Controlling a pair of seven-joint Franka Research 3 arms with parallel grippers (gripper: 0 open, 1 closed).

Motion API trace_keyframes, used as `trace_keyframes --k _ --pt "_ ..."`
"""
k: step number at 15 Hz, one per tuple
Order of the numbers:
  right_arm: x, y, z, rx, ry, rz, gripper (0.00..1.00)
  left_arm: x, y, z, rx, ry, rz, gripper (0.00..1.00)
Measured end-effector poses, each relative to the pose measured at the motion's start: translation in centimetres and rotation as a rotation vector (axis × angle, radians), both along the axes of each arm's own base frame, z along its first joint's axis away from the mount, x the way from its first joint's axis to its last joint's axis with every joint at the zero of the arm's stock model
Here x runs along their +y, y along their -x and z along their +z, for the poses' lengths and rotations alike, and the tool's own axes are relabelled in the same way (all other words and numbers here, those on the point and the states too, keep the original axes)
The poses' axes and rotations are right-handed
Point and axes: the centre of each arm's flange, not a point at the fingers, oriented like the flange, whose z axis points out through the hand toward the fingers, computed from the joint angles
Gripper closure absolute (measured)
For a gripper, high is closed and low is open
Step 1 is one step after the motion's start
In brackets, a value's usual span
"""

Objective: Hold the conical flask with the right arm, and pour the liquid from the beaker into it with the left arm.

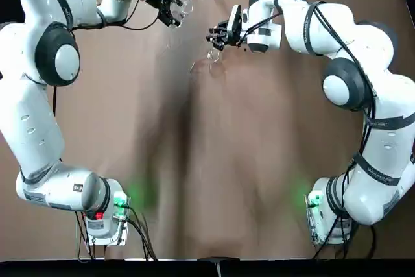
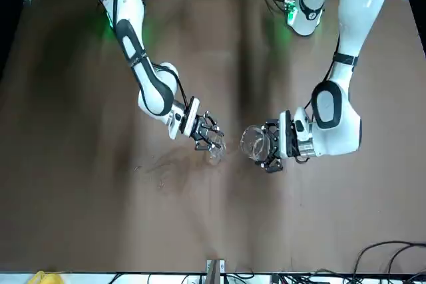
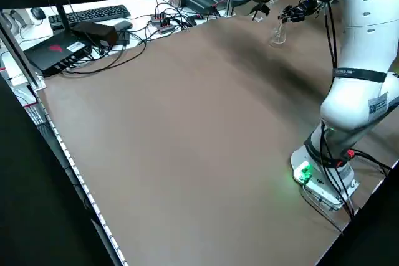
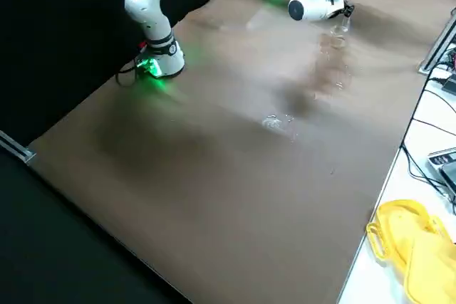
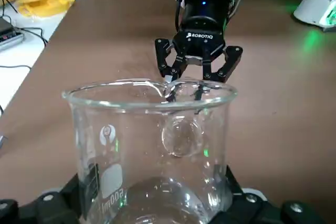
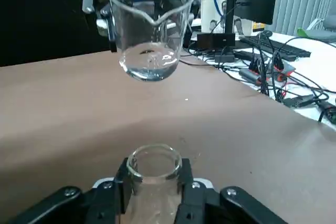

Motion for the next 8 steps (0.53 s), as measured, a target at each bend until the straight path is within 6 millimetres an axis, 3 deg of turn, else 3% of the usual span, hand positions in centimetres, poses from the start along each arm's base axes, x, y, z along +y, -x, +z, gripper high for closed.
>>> trace_keyframes --k 3,8 --pt "0.0 0.1 -0.7 0.011 0.0 -0.006 0.61 -2.4 0.7 0.4 0.008 -0.079 0.01 0.02" --pt "0.4 0.2 -0.6 0.011 -0.004 -0.003 0.61 -3.9 1.2 0.3 -0.021 -0.147 0.005 0.02"
